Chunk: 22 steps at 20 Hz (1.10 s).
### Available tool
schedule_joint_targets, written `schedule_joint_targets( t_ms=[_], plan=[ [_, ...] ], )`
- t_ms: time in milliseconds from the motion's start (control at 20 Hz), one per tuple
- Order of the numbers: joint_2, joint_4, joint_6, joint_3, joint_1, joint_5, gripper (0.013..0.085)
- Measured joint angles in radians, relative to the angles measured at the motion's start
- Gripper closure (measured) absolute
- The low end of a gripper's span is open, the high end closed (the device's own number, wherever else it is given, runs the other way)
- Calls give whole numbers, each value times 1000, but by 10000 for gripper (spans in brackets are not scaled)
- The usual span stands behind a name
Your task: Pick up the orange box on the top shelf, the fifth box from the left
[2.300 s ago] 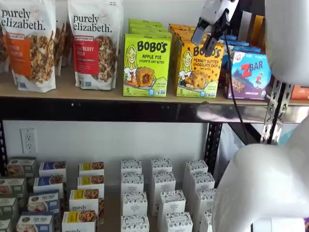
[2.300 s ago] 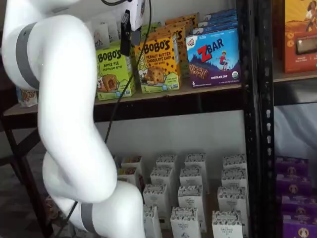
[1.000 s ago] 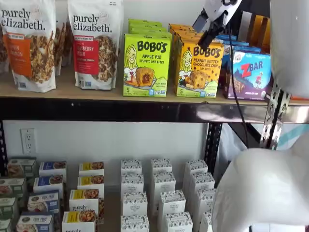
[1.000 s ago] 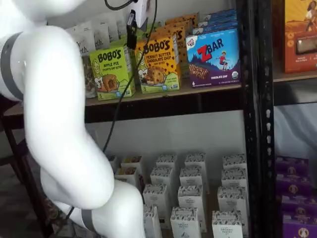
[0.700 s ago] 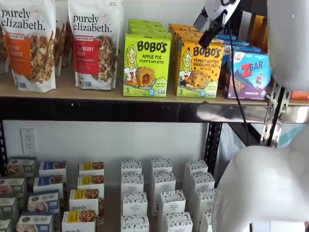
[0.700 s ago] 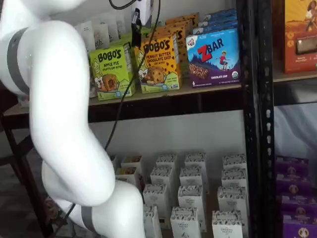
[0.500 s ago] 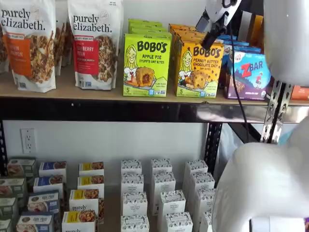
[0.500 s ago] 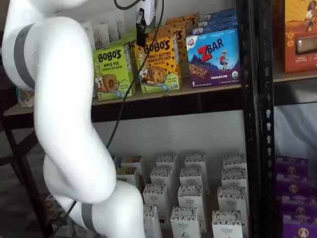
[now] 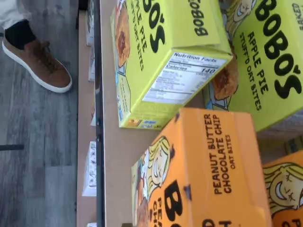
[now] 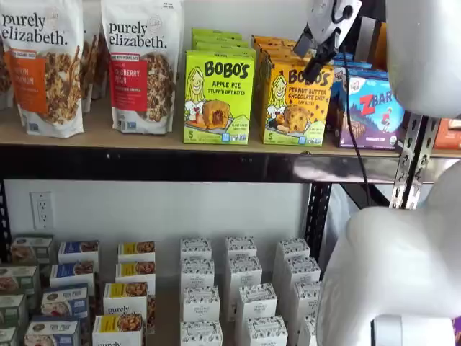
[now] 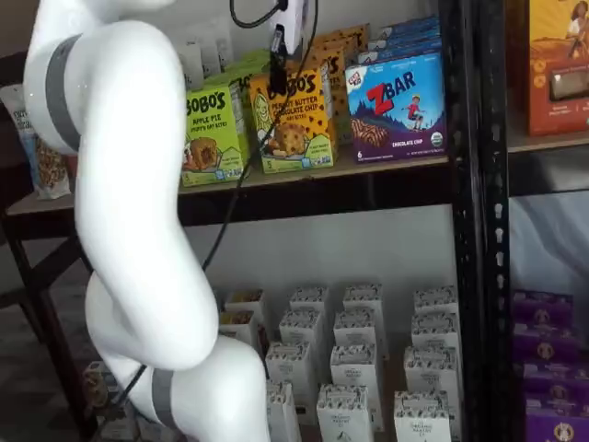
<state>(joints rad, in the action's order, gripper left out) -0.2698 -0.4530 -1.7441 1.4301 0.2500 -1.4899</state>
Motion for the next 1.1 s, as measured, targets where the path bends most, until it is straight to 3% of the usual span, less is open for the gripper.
schedule_joint_targets(
  t_ms=[600,1100],
  plan=[
    [22,56,-3,-21,-24,-5,130],
    [17,73,4,-54,-45,21,130]
  ],
)
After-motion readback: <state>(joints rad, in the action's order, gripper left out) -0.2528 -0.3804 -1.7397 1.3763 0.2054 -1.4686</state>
